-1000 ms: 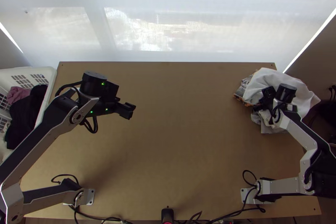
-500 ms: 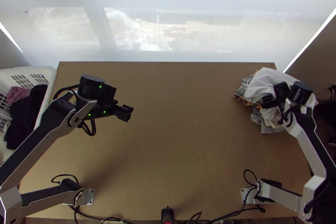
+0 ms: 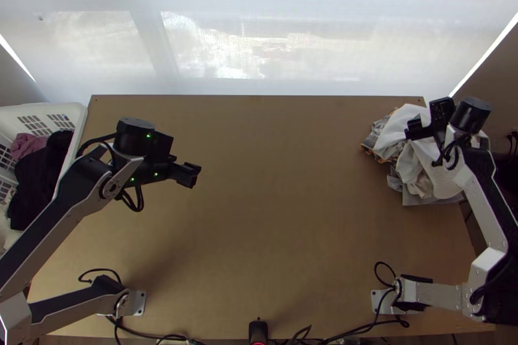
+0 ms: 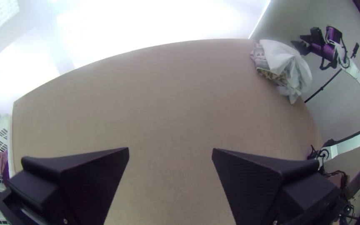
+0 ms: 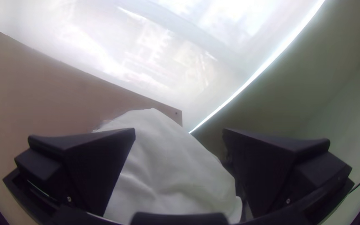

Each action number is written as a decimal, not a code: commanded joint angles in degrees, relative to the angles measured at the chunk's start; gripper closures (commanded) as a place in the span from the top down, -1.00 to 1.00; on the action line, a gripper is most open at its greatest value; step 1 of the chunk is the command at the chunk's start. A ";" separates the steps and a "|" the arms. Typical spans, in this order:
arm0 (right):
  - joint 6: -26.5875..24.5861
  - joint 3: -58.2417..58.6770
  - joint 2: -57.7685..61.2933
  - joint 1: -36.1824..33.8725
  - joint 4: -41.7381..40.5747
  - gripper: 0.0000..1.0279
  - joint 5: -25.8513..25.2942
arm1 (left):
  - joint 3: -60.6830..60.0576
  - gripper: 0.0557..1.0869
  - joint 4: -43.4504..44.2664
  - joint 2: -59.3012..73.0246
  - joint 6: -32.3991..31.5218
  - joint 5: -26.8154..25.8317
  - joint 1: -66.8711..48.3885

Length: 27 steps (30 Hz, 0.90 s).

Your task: Fold the t-shirt

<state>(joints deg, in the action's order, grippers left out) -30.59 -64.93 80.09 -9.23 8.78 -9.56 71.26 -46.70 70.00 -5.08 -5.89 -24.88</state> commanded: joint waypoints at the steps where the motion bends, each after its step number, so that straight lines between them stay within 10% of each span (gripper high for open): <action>1: 1.23 2.26 11.66 -3.33 -4.82 0.90 0.07 | -0.78 0.89 -0.41 -1.00 0.16 0.00 0.80; 13: -0.35 21.60 16.85 -6.06 -16.33 0.90 -0.02 | 0.19 0.89 -0.50 0.14 0.42 -0.09 1.33; 27: 3.96 6.22 -3.72 -6.06 -4.56 0.91 3.76 | 3.18 0.89 -0.59 -1.44 0.25 0.00 1.33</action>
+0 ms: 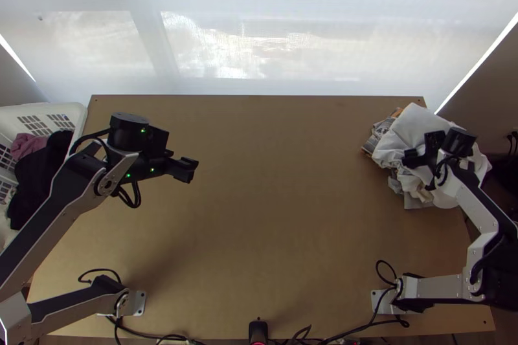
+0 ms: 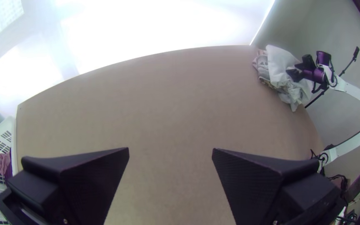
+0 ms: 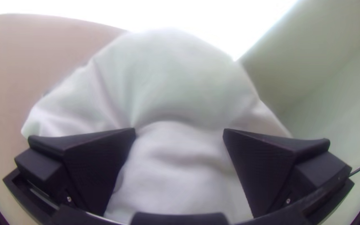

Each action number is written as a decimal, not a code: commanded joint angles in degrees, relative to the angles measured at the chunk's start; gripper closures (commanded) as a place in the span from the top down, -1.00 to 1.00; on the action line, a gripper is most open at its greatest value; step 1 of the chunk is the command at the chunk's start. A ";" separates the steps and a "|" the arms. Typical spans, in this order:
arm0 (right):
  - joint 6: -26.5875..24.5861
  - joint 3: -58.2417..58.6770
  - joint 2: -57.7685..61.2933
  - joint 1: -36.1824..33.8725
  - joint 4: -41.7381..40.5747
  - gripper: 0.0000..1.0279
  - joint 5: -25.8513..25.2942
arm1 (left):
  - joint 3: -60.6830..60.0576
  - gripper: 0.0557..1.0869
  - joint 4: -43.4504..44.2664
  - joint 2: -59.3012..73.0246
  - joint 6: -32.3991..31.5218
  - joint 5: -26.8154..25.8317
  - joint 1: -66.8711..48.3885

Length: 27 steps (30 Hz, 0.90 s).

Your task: Fold the t-shirt

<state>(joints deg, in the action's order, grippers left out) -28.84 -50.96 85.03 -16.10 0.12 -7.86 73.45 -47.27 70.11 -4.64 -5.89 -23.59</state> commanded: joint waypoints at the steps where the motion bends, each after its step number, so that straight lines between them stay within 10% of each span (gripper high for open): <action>1: 2.74 -9.60 -9.36 1.51 5.50 0.91 2.23 | 0.99 0.89 -0.02 -1.99 -0.19 0.00 0.04; 12: 13.28 -18.39 -23.77 9.68 10.25 0.90 2.41 | -1.20 0.89 0.51 -13.59 -0.89 4.04 2.06; 21: 20.67 0.07 -49.70 23.57 18.07 0.90 0.30 | -17.99 0.89 9.30 -35.21 2.01 12.22 7.07; 27: 15.48 15.80 -69.92 27.26 18.78 0.90 -0.40 | -31.79 0.89 12.55 -51.12 4.73 14.59 13.58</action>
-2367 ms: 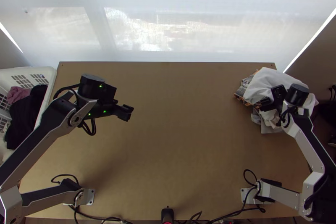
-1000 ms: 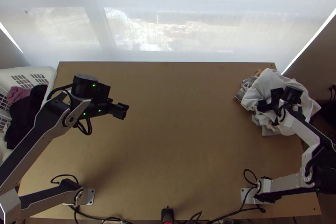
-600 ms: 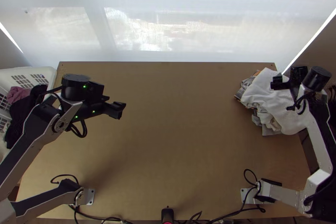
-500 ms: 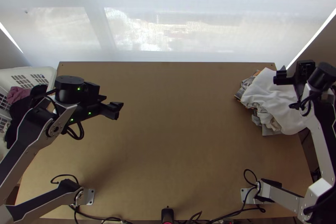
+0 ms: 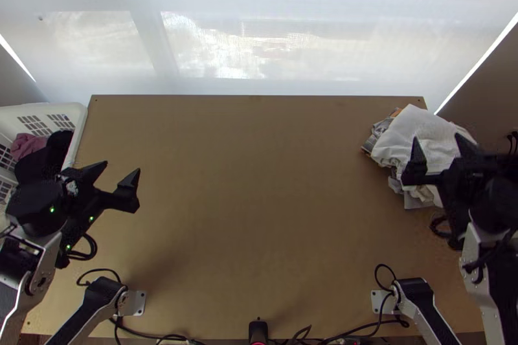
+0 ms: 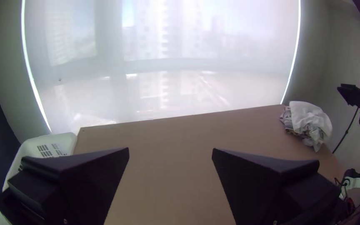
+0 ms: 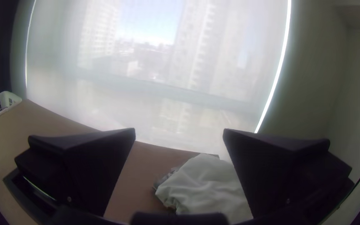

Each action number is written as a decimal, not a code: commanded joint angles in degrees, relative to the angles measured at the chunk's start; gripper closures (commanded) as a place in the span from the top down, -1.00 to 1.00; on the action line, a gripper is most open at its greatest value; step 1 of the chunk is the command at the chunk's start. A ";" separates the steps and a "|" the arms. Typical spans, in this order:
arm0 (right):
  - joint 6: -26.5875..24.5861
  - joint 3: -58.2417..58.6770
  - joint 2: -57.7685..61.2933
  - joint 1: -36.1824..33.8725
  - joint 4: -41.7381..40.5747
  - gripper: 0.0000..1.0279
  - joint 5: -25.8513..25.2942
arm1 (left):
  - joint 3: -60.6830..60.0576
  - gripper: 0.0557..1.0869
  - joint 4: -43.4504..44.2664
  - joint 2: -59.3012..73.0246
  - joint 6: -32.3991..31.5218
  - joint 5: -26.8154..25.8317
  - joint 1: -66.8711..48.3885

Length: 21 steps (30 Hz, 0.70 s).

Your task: Fold the t-shirt

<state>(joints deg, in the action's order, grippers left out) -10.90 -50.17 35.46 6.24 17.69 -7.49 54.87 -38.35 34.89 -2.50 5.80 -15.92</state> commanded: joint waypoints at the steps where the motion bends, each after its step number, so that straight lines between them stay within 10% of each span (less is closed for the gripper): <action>1: -3.34 17.83 -23.69 4.83 0.68 0.90 -1.30 | -14.79 0.89 3.54 -18.20 2.68 2.90 7.22; 21: 7.03 44.46 -35.73 12.48 -8.82 0.90 -2.27 | -32.81 0.89 5.83 -35.16 1.62 2.37 17.59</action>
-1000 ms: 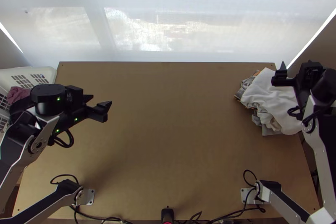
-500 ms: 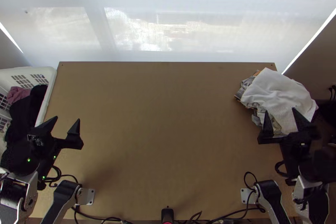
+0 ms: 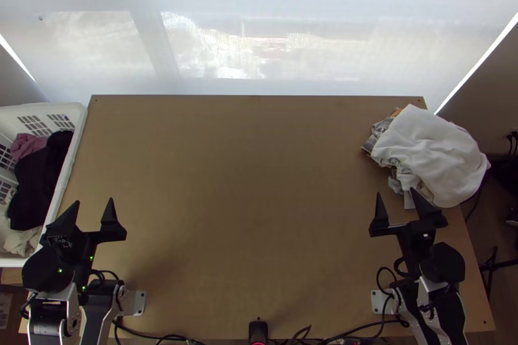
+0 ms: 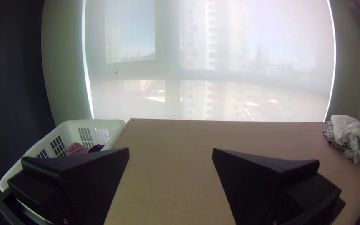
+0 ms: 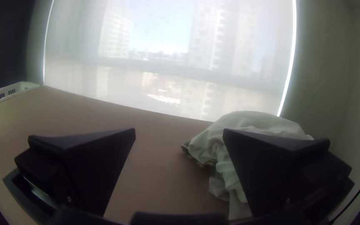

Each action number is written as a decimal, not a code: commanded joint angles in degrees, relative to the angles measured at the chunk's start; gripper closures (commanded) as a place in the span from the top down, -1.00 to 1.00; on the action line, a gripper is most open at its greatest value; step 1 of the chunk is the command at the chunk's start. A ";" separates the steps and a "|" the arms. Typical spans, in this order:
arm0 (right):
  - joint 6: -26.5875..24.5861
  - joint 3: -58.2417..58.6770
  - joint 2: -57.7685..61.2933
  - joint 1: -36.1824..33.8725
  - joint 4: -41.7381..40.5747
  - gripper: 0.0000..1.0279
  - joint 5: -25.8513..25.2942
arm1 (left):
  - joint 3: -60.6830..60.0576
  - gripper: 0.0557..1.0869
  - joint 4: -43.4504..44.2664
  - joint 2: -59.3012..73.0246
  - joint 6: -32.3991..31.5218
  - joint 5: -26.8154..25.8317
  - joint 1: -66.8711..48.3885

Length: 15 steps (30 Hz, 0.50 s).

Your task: Fold the t-shirt

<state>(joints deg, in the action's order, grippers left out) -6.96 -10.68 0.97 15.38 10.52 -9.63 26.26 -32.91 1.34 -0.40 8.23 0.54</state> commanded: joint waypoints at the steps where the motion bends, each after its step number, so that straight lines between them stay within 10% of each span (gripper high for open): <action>1: 3.27 4.96 -1.15 2.99 -1.65 0.90 -0.13 | -4.73 0.89 0.39 -1.61 -0.65 -0.06 1.13; 15: 7.40 5.14 -1.15 -3.16 1.60 0.90 0.05 | -5.69 0.89 -0.05 -1.61 -1.62 -0.06 1.40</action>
<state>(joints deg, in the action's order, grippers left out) -0.62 -5.98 -0.03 14.41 11.25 -9.67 21.04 -32.86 -0.10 -1.72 8.21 1.74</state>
